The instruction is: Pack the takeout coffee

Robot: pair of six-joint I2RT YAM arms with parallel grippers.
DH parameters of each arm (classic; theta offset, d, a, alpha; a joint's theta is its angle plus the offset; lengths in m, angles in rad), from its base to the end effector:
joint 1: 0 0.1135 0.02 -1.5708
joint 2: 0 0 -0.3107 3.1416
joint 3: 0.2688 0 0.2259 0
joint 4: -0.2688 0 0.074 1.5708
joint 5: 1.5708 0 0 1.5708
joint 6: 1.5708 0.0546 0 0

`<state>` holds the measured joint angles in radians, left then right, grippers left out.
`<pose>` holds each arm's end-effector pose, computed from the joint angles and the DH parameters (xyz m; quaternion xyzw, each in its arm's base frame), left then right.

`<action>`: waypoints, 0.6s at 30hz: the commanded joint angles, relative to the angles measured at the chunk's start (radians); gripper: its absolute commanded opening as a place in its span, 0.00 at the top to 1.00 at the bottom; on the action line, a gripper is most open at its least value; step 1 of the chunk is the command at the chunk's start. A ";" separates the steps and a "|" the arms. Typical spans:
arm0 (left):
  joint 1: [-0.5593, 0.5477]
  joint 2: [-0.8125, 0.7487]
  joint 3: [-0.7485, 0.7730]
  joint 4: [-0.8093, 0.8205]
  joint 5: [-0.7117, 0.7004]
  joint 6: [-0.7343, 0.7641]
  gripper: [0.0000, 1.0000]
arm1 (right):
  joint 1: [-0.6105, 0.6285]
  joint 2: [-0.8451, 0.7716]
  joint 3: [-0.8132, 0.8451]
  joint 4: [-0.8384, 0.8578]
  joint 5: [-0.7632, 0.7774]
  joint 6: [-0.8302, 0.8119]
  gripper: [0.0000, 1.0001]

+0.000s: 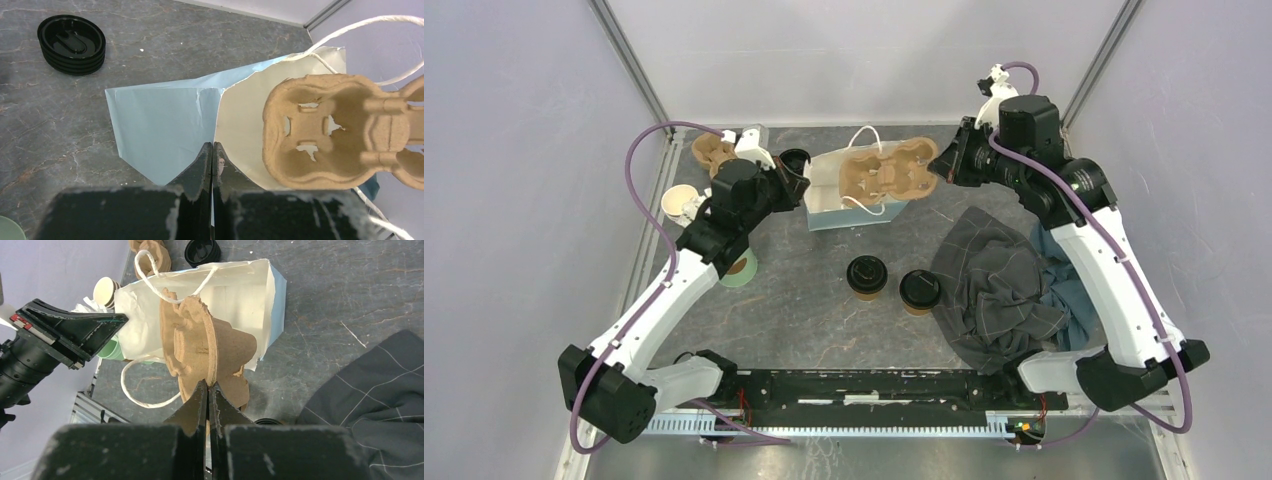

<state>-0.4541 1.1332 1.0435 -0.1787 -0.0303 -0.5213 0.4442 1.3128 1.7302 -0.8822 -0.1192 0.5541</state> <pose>0.2115 -0.1014 0.4011 -0.0359 0.7945 -0.2734 0.5411 0.2050 0.1047 0.4996 0.0154 0.8499 0.2955 0.4361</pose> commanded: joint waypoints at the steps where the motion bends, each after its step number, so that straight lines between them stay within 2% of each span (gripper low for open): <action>1: -0.005 -0.025 -0.007 0.070 0.026 0.004 0.98 | 0.002 0.020 -0.015 0.035 0.030 -0.045 1.00; 5: -0.007 -0.021 -0.008 0.070 0.026 -0.026 0.98 | 0.020 0.034 -0.055 0.096 0.029 -0.039 1.00; 10: -0.019 -0.003 0.002 0.057 0.026 -0.051 0.98 | 0.067 0.118 0.041 0.088 0.064 -0.069 1.00; 13: -0.021 0.010 0.012 0.044 0.026 -0.075 0.98 | 0.087 0.134 0.029 0.132 0.062 -0.074 1.00; 18: -0.026 0.026 0.029 0.008 0.024 -0.138 0.98 | 0.173 0.158 0.062 0.139 0.190 -0.079 1.00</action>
<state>-0.4690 1.1484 1.0389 -0.1734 -0.0162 -0.5713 0.5610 1.4746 1.7275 -0.8074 -0.0349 0.4931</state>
